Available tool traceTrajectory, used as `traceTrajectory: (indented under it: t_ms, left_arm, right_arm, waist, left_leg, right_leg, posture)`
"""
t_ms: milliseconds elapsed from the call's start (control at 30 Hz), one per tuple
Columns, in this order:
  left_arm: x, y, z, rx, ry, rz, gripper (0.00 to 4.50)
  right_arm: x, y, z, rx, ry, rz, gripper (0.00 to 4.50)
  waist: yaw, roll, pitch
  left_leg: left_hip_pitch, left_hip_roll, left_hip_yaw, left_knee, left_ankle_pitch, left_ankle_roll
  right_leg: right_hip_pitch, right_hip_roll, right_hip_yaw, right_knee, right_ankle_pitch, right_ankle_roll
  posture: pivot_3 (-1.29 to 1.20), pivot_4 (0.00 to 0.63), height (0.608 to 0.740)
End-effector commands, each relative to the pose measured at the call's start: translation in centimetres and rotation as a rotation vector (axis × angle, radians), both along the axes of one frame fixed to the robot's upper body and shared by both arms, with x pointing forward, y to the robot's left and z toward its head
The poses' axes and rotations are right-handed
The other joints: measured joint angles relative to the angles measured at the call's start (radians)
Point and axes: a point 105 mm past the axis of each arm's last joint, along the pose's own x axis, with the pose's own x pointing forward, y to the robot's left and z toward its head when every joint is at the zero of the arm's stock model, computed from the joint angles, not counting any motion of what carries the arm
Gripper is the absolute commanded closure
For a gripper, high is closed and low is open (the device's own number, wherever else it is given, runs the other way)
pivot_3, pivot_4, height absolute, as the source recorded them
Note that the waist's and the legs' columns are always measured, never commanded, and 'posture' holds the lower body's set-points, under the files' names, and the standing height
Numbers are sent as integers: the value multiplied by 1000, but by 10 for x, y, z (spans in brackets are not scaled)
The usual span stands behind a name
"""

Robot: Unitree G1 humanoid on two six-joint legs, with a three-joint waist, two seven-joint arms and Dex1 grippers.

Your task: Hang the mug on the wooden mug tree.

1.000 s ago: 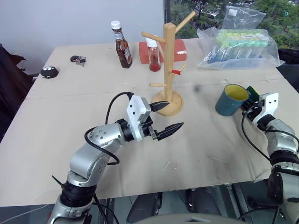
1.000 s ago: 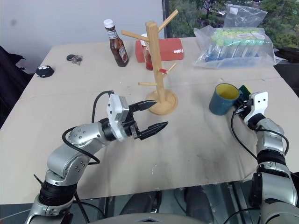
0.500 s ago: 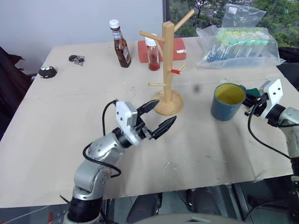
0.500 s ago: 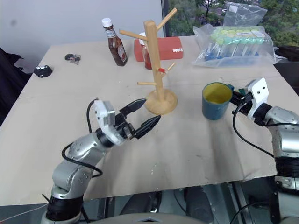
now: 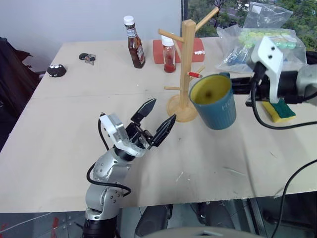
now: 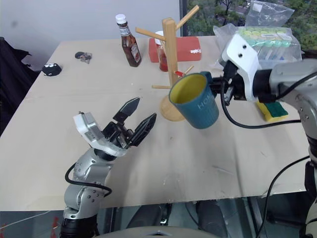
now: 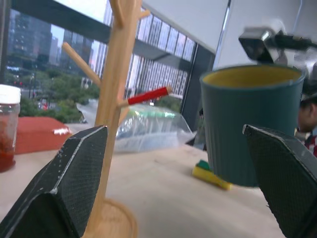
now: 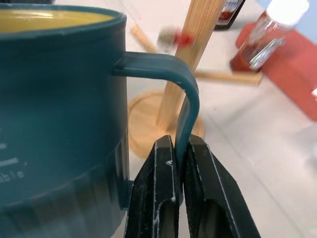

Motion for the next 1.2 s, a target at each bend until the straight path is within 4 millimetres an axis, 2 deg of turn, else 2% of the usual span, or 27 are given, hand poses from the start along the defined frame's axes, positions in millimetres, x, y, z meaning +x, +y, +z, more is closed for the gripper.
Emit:
traceTrajectory:
  t_ms: [33,600,733,833,1067,1100,1200]
  left_arm:
    - [-5,-1,7,-25,-48,0,0]
    - [-7,0,-3,0,-53,34,0]
    - [-7,-1,-3,2,-53,38,0]
    - [-8,0,-4,3,-51,41,0]
    - [-9,2,-5,9,-47,41,0]
    - [-10,3,-5,12,-46,41,0]
    - [-11,4,-7,29,-39,45,0]
  right_arm:
    - [2,3,12,-11,-17,-36,4376]
    - [20,42,15,-33,-47,14,4376]
    - [24,46,15,-38,-63,15,4376]
    - [29,50,15,-27,-74,9,3508]
    - [39,44,24,24,-106,-49,371]
    - [39,41,24,30,-99,-59,140]
    - [41,24,22,50,-74,-110,140]
  waist:
    - [0,0,0]
    - [-6,0,0]
    - [-4,0,0]
    - [-6,0,0]
    - [-7,0,0]
    - [-7,0,0]
    - [-6,0,0]
  left_leg:
    - [0,0,0,0,0,0]
    - [-2,0,2,0,0,0]
    - [-2,0,2,0,0,0]
    - [-2,0,2,0,0,0]
    - [-1,0,2,0,0,0]
    - [-1,0,2,0,0,0]
    - [-1,0,2,0,0,0]
  right_leg:
    - [-1,0,0,0,0,0]
    - [-4,0,2,2,1,-1]
    - [-4,0,1,2,1,-1]
    - [-4,0,2,2,1,-1]
    - [-4,1,2,2,1,-1]
    - [-4,1,2,2,1,-1]
    - [-4,1,2,2,1,-1]
  posture:
    - [0,150,737]
    - [0,150,737]
    - [0,150,737]
    - [0,150,737]
    - [0,150,737]
    - [0,150,737]
    - [0,150,737]
